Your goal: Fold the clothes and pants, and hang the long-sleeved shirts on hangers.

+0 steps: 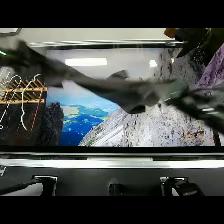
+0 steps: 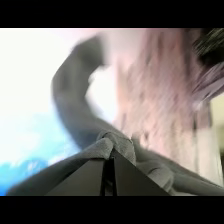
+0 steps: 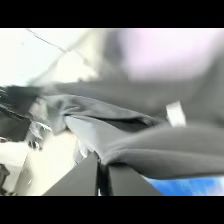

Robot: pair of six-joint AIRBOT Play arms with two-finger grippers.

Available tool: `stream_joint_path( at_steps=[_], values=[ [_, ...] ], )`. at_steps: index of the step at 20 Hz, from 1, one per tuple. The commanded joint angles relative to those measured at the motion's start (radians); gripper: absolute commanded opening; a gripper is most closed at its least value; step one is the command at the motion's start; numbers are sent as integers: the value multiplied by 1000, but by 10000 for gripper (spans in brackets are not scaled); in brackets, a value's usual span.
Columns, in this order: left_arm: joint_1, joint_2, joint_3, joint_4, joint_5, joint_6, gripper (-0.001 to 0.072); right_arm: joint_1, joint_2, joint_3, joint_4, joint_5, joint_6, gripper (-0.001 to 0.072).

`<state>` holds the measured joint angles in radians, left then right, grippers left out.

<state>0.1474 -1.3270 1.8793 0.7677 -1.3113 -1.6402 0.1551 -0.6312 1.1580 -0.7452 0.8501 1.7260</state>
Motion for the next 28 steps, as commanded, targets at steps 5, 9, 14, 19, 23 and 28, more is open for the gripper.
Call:
stream_joint_path(
  at_steps=[5, 9, 14, 19, 23, 28],
  values=[
    [21, 433, 95, 167, 278, -155, 18, -32, 31, 617, -249, 98, 127, 30],
    [20, 462, 95, 228, 275, -197, 18, -32, -13, 627, -520, 236, 372, 31],
    [-37, 300, -10, 232, 212, -136, 19, -32, -282, 624, -693, 511, 402, 31],
    [-166, -62, -203, 239, 228, -117, 19, -32, -713, 624, -703, 500, 317, 31],
    [-220, -397, -221, 227, 293, -114, 19, -32, -1022, 624, -700, 365, 321, 32],
    [-211, -602, -220, 135, 318, -111, 20, -32, -1211, 624, -599, 316, 323, 32]
  ],
)
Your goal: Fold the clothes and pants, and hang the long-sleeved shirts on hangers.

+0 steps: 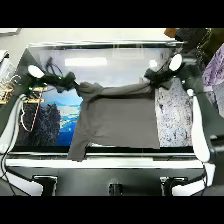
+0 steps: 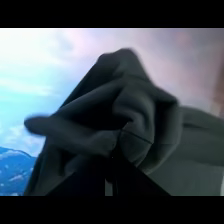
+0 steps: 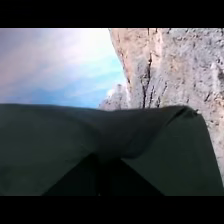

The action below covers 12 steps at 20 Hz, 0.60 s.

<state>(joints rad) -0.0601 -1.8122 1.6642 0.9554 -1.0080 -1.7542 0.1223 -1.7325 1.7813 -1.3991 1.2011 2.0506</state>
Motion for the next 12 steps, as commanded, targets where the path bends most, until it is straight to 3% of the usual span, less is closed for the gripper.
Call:
stream_joint_path(
  at_steps=[1, 3, 6, 7, 8, 12],
  values=[
    [-4, -130, -5, -56, 14, 8, 20, 0, -121, 1, 61, -41, -2, 40],
    [-2, -135, -3, -58, 14, 56, 42, -1, -123, 3, 61, -55, -2, 149],
    [41, -132, 52, -58, -50, 81, 354, -33, -104, 11, 152, -39, -67, 423],
    [67, -132, 87, -58, -92, 87, 467, -61, -88, 11, 227, -23, -121, 428],
    [103, -132, 134, -58, -158, 104, 497, -104, -63, 11, 307, 4, -189, 454],
    [257, -97, 240, -53, -428, 188, 497, -299, 55, 5, 349, 262, -433, 474]
  ],
)
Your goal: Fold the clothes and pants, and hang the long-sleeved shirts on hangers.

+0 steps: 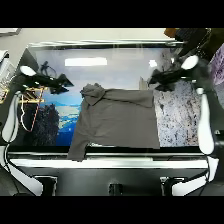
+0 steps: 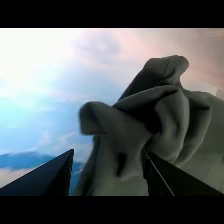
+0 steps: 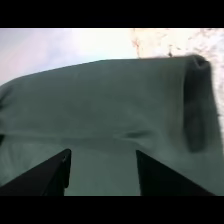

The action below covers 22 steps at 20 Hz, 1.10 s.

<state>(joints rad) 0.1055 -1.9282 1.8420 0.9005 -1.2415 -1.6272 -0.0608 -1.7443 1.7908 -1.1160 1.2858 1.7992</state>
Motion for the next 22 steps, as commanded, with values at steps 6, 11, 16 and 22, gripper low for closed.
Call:
stream_joint_path(
  at_steps=[6, 11, 16, 22],
  values=[
    [212, 126, -65, 72, -349, 61, 496, -337, 205, -223, 56, 380, -306, 468],
    [223, 291, -360, 72, -266, 139, 494, -354, 344, -703, -13, 305, -378, 467],
    [217, 386, -518, 72, -231, 200, 494, -353, 381, -1012, 53, 169, -458, 467],
    [217, 400, -528, 72, -230, 208, 494, -353, 383, -1168, 136, -8, -537, 468]
  ],
)
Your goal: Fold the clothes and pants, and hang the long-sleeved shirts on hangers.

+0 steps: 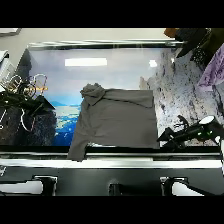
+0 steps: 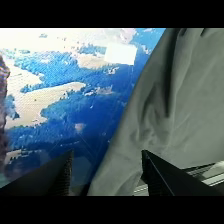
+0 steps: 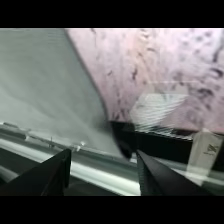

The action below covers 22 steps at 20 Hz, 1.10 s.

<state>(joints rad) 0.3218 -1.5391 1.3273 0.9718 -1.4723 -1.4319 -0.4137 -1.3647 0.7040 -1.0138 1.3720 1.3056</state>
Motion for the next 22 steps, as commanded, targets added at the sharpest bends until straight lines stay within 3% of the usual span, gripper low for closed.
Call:
stream_joint_path(
  at_steps=[1, 5, 6, 8, 9, 10, 15, 22],
  values=[
    [1, 11, -14, 1, 0, 16, 493, 0, 4, -95, 35, -109, -59, 468],
    [1, 26, -42, 1, 3, 69, 494, 0, 4, -124, 131, -142, -121, 465],
    [1, 35, -72, 0, 13, 81, 494, 0, 4, -127, 157, -146, -129, 430],
    [1, 58, -161, -15, 58, 103, 494, 0, 4, -127, 164, -143, -140, 269],
    [1, 69, -217, -46, 84, 126, 494, 0, 4, -127, 165, -136, -149, 126],
    [0, 77, -268, -89, 104, 151, 494, 0, 5, -127, 172, -123, -164, 35],
    [-67, 77, -443, -180, 177, 250, 493, 0, 100, -127, 197, -89, -164, 33],
    [-197, 74, -517, -180, 290, 265, 493, 0, 256, -127, 206, -50, -119, 33]
  ],
)
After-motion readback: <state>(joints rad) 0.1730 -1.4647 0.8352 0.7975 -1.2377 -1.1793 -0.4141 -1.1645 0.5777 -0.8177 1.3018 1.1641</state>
